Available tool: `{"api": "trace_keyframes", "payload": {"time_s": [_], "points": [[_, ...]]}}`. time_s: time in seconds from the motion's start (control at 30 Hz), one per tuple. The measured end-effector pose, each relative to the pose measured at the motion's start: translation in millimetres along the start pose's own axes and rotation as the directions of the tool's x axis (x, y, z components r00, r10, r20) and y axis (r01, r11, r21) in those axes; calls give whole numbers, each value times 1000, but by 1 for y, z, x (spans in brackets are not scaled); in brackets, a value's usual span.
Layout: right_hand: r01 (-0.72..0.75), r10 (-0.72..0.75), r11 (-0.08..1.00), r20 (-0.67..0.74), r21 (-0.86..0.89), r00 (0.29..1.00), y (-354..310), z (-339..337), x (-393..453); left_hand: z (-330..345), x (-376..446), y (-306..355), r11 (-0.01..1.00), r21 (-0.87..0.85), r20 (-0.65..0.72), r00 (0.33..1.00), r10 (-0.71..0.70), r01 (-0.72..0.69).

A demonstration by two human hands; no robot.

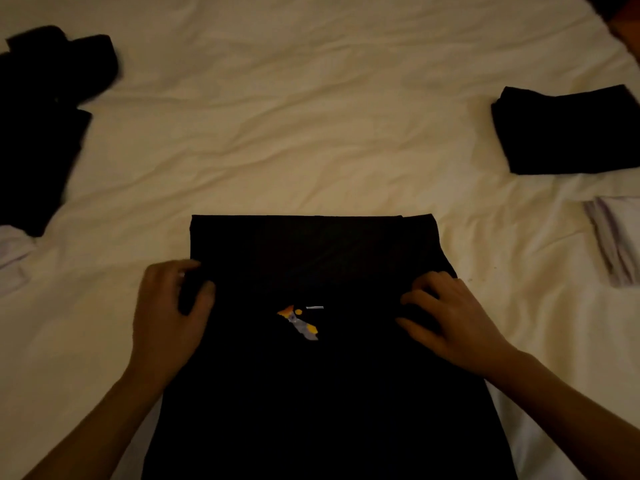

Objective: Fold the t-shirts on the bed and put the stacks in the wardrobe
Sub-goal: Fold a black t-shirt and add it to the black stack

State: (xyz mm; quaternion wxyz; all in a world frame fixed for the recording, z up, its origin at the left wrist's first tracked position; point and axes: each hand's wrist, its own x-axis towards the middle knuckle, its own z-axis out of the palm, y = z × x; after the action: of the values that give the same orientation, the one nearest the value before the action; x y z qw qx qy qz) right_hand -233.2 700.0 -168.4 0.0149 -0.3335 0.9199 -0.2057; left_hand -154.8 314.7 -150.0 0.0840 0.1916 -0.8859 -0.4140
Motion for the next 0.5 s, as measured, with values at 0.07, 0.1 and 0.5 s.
{"api": "trace_keyframes", "payload": {"time_s": [0.07,0.1,0.5], "points": [[-245,265,947,-74,208,961,-3,-10,10,3,20,12,973,-74,-127,966,-227,219],[-370,425,872,-119,320,897,-2,-14,19,5,32,17,952,-83,-110,947,-303,295],[-638,859,226,158,736,487,42,-20,114,25,109,22,732,-415,-28,797,-603,540]]}}
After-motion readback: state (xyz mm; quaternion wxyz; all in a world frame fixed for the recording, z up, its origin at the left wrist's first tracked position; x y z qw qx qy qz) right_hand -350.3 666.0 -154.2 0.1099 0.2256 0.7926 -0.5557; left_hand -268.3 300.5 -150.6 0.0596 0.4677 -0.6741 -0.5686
